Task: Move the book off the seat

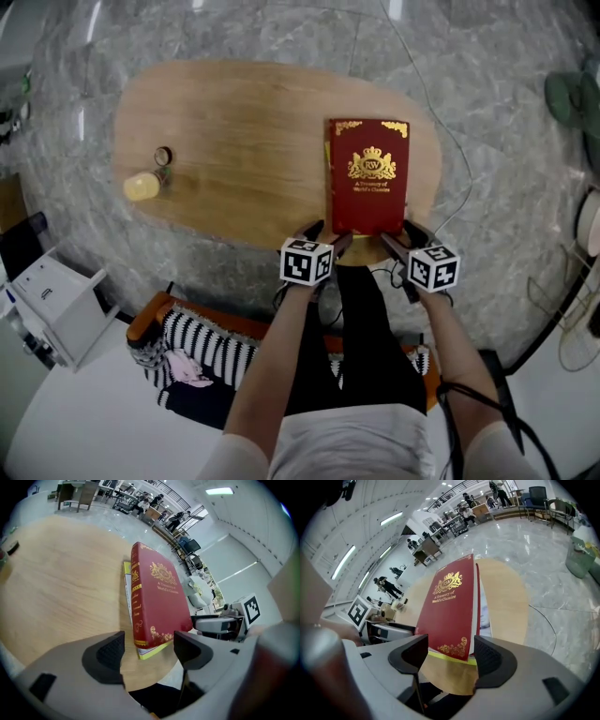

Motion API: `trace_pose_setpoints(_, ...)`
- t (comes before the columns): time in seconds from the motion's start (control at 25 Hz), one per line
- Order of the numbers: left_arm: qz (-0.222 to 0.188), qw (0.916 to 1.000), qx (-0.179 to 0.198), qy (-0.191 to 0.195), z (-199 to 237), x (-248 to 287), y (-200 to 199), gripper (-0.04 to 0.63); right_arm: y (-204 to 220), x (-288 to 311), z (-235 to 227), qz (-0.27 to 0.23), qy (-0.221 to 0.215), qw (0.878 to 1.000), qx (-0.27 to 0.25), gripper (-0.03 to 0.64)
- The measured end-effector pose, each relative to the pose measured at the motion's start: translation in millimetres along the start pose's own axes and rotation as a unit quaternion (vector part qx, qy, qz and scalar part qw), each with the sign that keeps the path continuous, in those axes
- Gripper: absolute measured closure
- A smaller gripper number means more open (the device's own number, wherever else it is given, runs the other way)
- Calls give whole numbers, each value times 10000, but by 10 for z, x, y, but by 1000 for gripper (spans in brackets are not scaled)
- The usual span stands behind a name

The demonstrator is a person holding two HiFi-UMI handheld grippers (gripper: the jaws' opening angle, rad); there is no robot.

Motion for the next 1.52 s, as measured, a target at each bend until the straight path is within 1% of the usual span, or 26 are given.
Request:
trace_pose_setpoints(0.16, -29, 9998, 204, -39, -172, -250, 80, 281, 33, -227, 116, -27, -9, 9998, -185, 305)
trace_pose_setpoints(0.28, -173, 9995, 268, -17, -370, -538, 98, 304, 34, -485, 246, -152, -4, 9995, -292, 373)
trace_pose_setpoints(0.36, -284, 9989, 383, -12, -530, -763, 95, 326, 5, -694, 371, -290, -25, 9990, -349, 397)
trace_pose_setpoints(0.4, -343, 9984, 448, -12, -610, -875, 95, 342, -10, -802, 441, -367, -36, 9985, -393, 420)
trace_pose_setpoints(0.64, -715, 9945, 769, 48, -1073, -1521, 167, 407, -64, -1460, 944, -956, -59, 9919, -839, 541)
trace_pose_setpoints(0.84, -971, 9882, 1181, 115, -1395, -1969, 341, 471, 8, -1878, 1383, -1263, -113, 9864, -1047, 561)
trace_pose_setpoints(0.96, -1108, 9832, 1450, 92, -1545, -2268, 513, 508, 125, -2086, 1621, -1425, -173, 9845, -1004, 565)
trace_pose_setpoints(1.12, -1325, 9760, 1723, 104, -1643, -2660, 805, 534, 327, -2331, 1896, -1636, -69, 9823, -914, 565)
trace_pose_setpoints(1.36, -1534, 9692, 1925, -44, -1544, -3083, 1331, 572, 672, -2569, 2240, -1985, 61, 9772, -748, 565)
trace_pose_setpoints(1.52, -1653, 9672, 1925, -126, -1460, -3283, 1627, 592, 879, -2675, 2427, -2147, 54, 9742, -693, 565)
Point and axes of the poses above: the fingertips, and each gripper's own axes: x forward along the fingers, z to its left, y out of its underside, the point moved 5 cm from there along -x, backward along the fingers, and after that the axes turned 14 degrees about z, right-handed, at the moved point
